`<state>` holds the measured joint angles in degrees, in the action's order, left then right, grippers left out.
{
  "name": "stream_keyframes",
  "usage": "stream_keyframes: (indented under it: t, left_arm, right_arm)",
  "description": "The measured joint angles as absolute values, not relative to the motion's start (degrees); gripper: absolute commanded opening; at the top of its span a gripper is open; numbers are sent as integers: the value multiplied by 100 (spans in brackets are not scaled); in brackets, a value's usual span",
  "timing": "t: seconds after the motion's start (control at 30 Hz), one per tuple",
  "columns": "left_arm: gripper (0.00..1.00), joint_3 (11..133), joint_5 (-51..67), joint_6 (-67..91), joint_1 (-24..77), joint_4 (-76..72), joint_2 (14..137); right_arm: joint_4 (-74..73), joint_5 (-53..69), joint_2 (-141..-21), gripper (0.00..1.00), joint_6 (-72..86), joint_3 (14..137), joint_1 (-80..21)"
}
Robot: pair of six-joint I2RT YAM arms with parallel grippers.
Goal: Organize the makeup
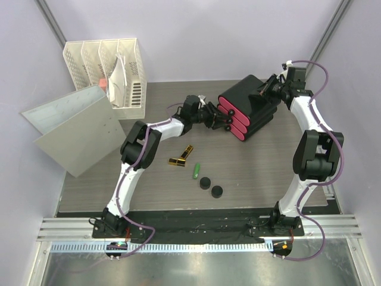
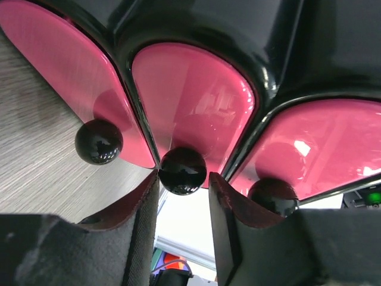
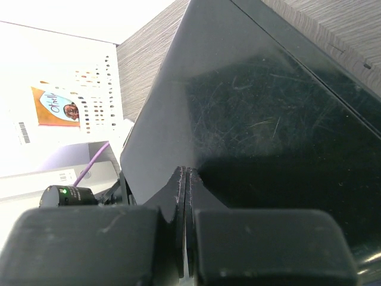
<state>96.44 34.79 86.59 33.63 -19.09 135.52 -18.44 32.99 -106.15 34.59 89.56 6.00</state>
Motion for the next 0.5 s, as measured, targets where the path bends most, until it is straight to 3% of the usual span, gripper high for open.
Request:
stream_keyframes:
  t: [0.17,0.2,0.3,0.5]
  left_arm:
    - [29,9762,3509,8661,3424,-1907,13659]
    - [17,9782,3540,8661,3420,-1907,13673]
    - [0,9848,3603,8656,3415,-1890,13712]
    - [0,9817,3605,8628,3417,-1938,13719]
  right_arm:
    - [-1806,3336,-10632,1,3459,8956,600]
    - [-1798,3341,-10639,1,3459,8956,600]
    - [-1774,3350,-10643,1,3459,8956,600]
    - [-1767,3367,-10650,1,3459,8956,600]
